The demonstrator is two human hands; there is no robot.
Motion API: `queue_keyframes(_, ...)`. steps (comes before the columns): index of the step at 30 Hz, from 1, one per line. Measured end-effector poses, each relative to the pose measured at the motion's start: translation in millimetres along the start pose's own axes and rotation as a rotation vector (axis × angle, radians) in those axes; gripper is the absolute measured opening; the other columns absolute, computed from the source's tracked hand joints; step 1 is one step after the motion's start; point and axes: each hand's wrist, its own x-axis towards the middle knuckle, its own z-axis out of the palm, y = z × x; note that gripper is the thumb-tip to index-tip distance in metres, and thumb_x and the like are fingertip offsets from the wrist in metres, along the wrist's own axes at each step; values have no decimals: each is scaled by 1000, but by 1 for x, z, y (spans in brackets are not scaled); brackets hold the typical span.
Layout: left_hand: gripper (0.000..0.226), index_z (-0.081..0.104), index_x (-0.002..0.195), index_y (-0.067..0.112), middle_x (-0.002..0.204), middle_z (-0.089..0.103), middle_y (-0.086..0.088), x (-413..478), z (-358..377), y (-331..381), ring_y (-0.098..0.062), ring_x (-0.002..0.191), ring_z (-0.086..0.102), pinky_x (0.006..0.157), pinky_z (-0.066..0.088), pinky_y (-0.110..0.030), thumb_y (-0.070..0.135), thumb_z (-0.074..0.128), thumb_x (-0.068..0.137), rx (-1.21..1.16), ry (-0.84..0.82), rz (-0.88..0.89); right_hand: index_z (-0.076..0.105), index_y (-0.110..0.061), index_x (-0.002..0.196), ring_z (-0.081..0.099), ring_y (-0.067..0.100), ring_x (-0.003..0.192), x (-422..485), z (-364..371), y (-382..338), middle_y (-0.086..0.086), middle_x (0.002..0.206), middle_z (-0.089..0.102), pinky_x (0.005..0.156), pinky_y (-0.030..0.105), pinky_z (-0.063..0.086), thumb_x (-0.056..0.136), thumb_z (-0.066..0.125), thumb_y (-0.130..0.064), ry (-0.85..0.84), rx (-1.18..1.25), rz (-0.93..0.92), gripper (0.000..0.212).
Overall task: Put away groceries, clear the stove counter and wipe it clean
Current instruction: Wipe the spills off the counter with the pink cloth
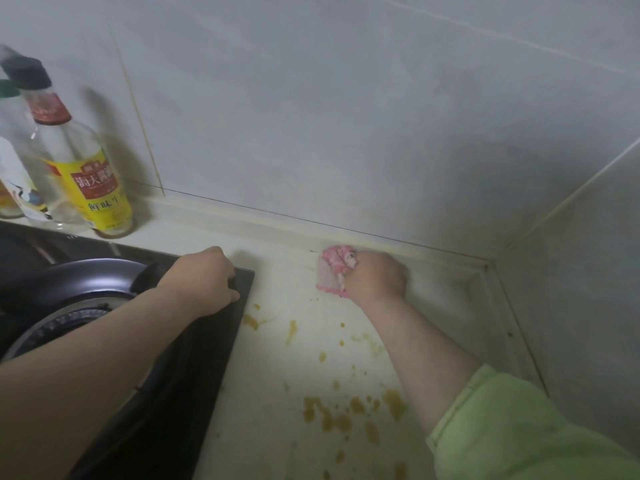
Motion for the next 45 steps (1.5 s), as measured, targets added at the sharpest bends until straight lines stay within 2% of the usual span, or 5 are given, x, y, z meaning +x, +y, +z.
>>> queue_keyframes(13, 39, 68, 107, 18, 112, 53, -1, 1, 1, -5, -24, 98, 59, 83, 48, -32, 47, 64, 81, 4, 36, -2, 75, -15, 103, 53, 30, 111, -49, 13, -10, 3, 107, 59, 95, 30, 40, 68, 62, -16, -151, 312, -543, 37)
queue_keyframes(17, 45, 63, 116, 30, 124, 52, 8, 3, -3, -19, -16, 108, 55, 83, 41, -25, 55, 59, 79, 22, -23, 152, 58, -28, 133, 33, 22, 134, -69, 8, 1, 2, 145, 39, 113, 27, 26, 84, 58, -10, -91, 318, -416, 52)
queue_keyframes(24, 53, 61, 124, 30, 136, 51, 12, -41, -34, -61, -7, 126, 46, 103, 29, -17, 43, 74, 75, -318, 99, 217, 66, -33, 118, 40, 17, 132, -73, 8, -16, -10, 130, 49, 111, 31, 33, 70, 56, -59, -245, 370, -408, 56)
queue_keyframes(33, 92, 23, 146, 35, 153, 4, 14, -115, 17, -72, -2, 143, -8, 114, -4, -22, 78, 34, 65, -275, 130, 239, 64, -20, 125, 41, 12, 134, -53, 15, -40, -2, 139, 50, 103, 10, 21, 79, 72, -11, -267, 387, -554, 47)
queue_keyframes(45, 98, 28, 146, 32, 154, 18, 9, -128, 25, -55, -5, 144, 3, 117, -8, -31, 86, 31, 65, -190, 157, 257, 65, -23, 124, 33, 17, 139, -78, 15, -39, 0, 147, 42, 116, 27, 23, 82, 68, -11, -311, 329, -623, 44)
